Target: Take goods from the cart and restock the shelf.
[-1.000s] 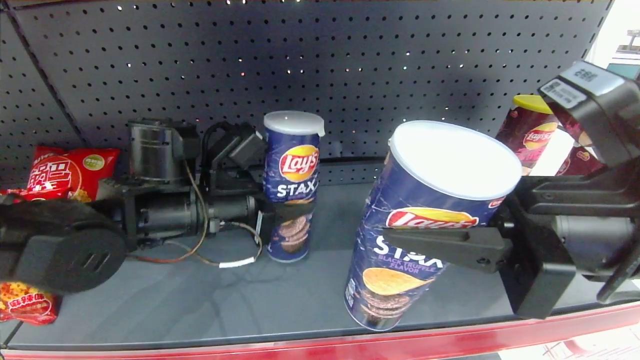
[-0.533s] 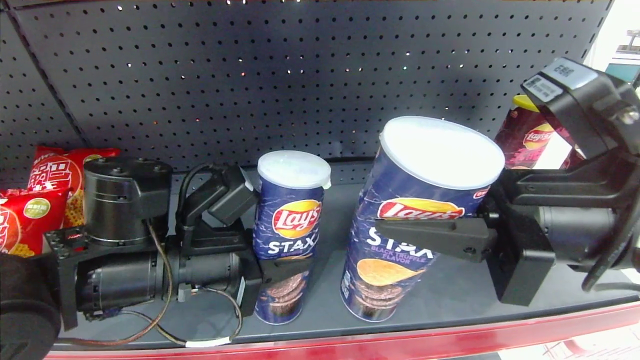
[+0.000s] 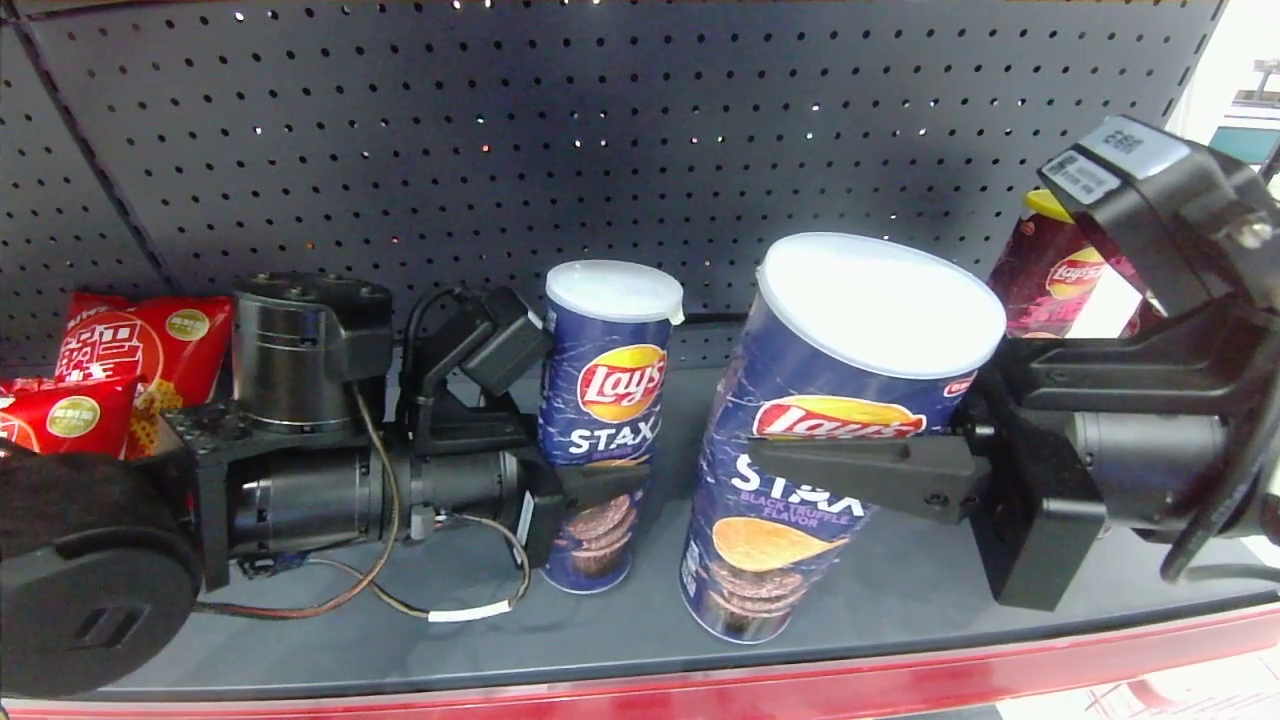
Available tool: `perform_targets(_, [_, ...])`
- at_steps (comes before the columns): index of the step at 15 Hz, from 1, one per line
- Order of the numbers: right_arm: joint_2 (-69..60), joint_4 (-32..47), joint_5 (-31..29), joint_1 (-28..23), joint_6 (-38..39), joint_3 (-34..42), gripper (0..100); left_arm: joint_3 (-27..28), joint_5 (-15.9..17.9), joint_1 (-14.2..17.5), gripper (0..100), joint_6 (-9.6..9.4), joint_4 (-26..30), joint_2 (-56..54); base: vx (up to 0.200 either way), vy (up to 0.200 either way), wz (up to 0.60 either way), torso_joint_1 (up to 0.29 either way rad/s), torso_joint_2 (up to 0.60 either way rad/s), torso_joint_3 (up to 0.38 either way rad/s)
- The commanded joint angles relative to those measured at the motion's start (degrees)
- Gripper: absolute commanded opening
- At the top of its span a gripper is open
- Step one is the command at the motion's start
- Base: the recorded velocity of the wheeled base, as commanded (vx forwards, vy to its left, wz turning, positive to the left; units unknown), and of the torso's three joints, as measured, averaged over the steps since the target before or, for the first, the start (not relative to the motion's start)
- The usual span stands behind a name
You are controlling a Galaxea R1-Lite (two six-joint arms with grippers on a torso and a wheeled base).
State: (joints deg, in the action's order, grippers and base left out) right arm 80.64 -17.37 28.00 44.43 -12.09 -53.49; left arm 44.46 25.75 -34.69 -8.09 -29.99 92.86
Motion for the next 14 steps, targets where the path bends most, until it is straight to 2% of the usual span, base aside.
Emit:
perform_targets(1, [0.04,-0.03,0.04,-0.05,0.05,-0.03,0,-0.60,0.01,0.07,0,0.01,-0.07,2.51,0.000,0.000,0.00,0.000,0.00,0.000])
perform_targets(7, [0.31,-0.03,0.12,-0.84,0.05,-0.21,0,-2.71,-0.35,0.07,0,-0.17,-0.33,3.47,0.000,0.000,0.00,0.000,0.00,0.000])
perform_targets(8, [0.39,-0.03,0.12,-0.84,0.05,-0.30,0,-3.85,-0.79,0.24,100,-0.08,-0.33,2.77,0.000,0.000,0.00,0.000,0.00,0.000])
perform_targets(14, [0.92,-0.03,0.12,-0.67,-0.04,-0.38,0,-10.45,-0.87,3.05,100,-0.17,-0.25,-3.82,0.000,0.000,0.00,0.000,0.00,0.000])
